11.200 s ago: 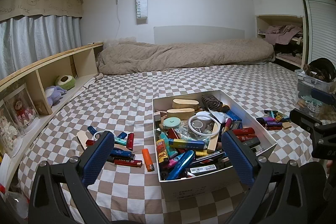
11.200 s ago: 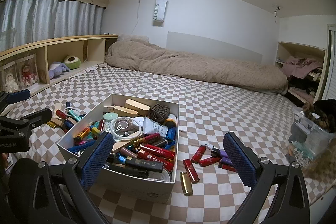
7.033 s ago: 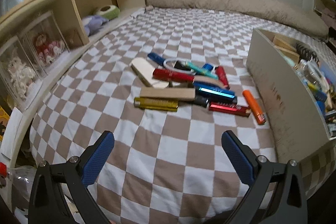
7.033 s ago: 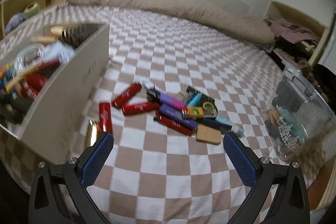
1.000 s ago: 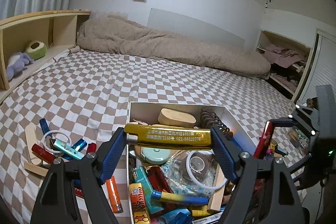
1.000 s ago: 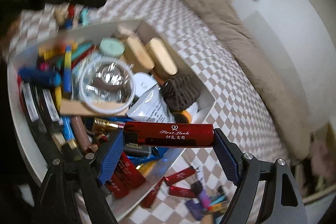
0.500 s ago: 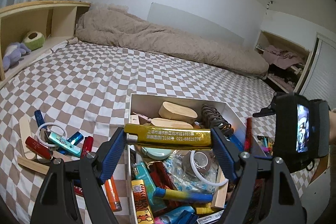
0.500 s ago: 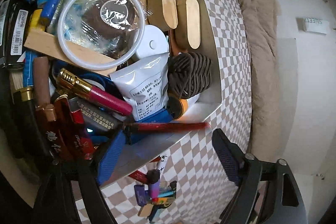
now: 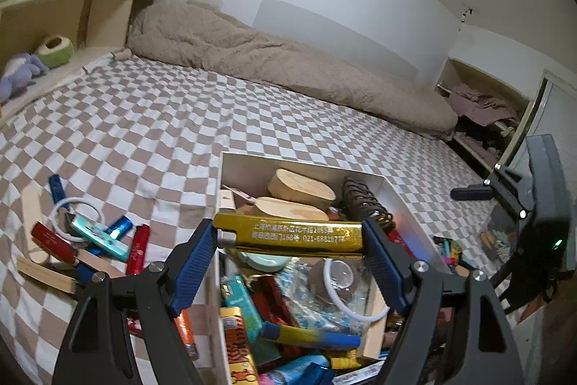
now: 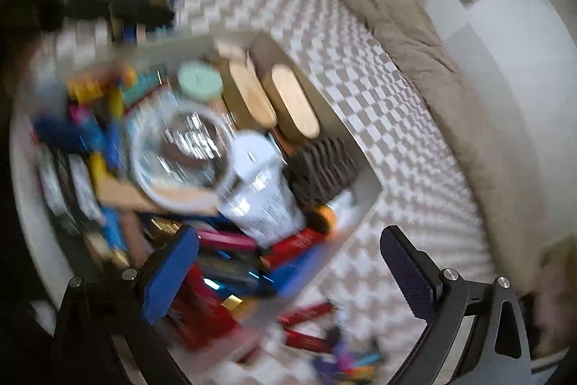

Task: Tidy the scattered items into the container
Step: 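Open the right tool over the box dropping the red lighter while the left tool releases the gold lighter inside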

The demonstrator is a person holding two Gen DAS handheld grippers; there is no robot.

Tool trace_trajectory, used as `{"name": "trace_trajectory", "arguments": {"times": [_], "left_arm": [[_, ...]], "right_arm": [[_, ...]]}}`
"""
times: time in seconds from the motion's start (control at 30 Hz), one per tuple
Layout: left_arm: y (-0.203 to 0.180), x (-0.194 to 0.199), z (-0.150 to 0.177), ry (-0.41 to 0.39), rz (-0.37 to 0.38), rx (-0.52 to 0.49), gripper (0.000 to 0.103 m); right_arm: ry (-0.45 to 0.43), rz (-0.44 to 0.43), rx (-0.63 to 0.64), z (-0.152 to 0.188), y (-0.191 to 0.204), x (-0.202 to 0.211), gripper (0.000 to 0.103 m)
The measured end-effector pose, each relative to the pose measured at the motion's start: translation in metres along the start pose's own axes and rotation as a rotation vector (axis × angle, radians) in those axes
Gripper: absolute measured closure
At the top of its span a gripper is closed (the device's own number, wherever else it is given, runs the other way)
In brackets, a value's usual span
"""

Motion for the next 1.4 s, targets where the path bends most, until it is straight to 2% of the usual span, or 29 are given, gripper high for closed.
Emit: {"name": "trace_trajectory", "arguments": {"times": [0.2, 0.37, 0.53, 0.7, 0.87, 1.07, 1.33, 1.4], "left_arm": [[-0.003, -0.01, -0.003, 0.044, 0.021, 0.03, 0.022], [-0.012, -0.019, -0.013, 0.087, 0.058, 0.073, 0.023], [-0.02, -0.032, -0.02, 0.141, 0.04, 0.063, 0.022], [-0.024, -0.052, -0.026, 0.215, 0.012, 0.048, 0.023], [-0.028, -0.076, -0.021, 0.311, -0.02, 0.012, 0.023], [-0.029, -0.092, -0.009, 0.382, -0.082, -0.033, 0.023], [-0.032, -0.101, 0.006, 0.447, -0.095, -0.019, 0.022], [-0.031, -0.103, 0.006, 0.461, -0.108, -0.006, 0.016]], "right_arm": [[-0.115, -0.082, -0.212, -0.005, 0.008, 0.01, 0.002], [-0.137, -0.12, -0.346, 0.003, 0.012, 0.0, 0.002], [-0.161, -0.142, -0.438, 0.018, 0.013, -0.004, 0.003], [-0.24, -0.159, -0.531, 0.026, -0.001, 0.013, 0.002], [-0.277, -0.191, -0.578, 0.031, -0.001, 0.022, 0.002], [-0.305, -0.222, -0.556, 0.032, 0.006, 0.03, 0.002], [-0.27, -0.246, -0.612, 0.044, 0.001, 0.018, 0.002], [-0.271, -0.253, -0.628, 0.046, -0.002, 0.016, 0.002]]}}
Point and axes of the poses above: each gripper's, at about its wrist camera, not at the fingertips, and x roughly against the way its jaws point, y to its left, z to its underside, the point moved 7 cm from there along -x, roughly the way its jaws point
